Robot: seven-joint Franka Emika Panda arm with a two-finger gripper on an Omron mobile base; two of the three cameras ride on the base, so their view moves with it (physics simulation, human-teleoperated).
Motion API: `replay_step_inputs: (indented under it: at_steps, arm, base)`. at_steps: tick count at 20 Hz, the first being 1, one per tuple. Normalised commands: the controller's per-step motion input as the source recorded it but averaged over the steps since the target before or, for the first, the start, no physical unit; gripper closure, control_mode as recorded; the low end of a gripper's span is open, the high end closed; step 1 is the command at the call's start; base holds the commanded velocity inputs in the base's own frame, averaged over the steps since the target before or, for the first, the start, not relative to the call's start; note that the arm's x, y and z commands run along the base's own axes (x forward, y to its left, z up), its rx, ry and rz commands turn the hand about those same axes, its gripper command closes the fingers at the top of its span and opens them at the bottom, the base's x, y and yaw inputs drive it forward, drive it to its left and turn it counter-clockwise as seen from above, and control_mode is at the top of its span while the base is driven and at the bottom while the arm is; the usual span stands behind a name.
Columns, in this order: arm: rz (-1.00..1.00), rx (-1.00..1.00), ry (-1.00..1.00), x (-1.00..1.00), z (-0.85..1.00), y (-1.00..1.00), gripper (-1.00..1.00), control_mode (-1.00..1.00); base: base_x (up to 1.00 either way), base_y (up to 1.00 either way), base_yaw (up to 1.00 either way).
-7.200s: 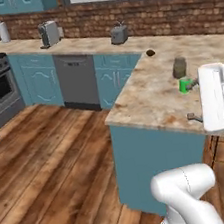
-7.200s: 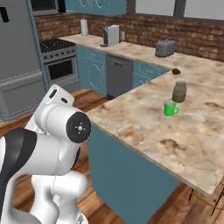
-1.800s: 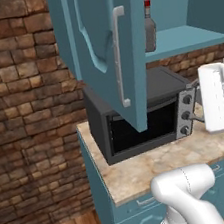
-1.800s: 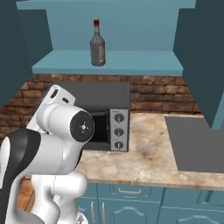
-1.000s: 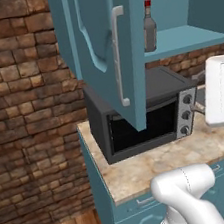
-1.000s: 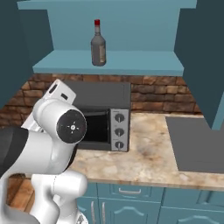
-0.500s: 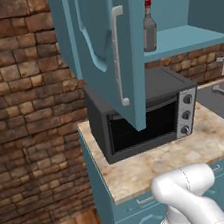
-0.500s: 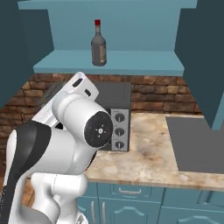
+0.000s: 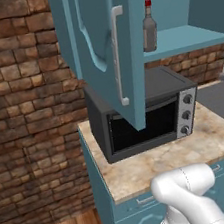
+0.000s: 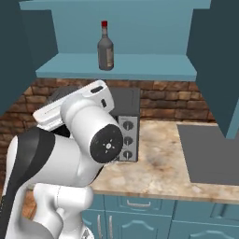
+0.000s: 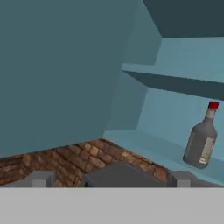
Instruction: Open the cabinet directly in front. Then move the liquor and the mug to the dining counter with the jar on it.
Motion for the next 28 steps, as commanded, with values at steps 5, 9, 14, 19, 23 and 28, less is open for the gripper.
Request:
replay_step_inputs:
  at_steps: [5,9,14,19,23,28]
  arm:
    - [-0.23,0.20,0.24,0.18,0.11,0.00,-1.00,-1.00]
    - [-0.13,0.18,0.18,0.34,0.22,-0.07,-1.00,-1.00]
    - [-0.02,0.06,0.00,0.19,0.16,-0.09,-1.00,-1.00]
    - [0.00,0.00,0.01,0.23,0.04,-0.02,-1.00,-1.00]
    - [-0.04,0.00,0.11,0.14,0.18,0.00,-1.00,-1.00]
    - [-0.06,0.00,0.10,0.14,0.24,0.00,-1.00,-1.00]
  base:
    - [0.00,0.00,0.00]
    - [0.00,0.00,0.00]
    - [0.00,0.00,0.00]
    - [0.00,0.00,0.00]
    - [0.00,0.00,0.00]
    - [0.00,0.00,0.00]
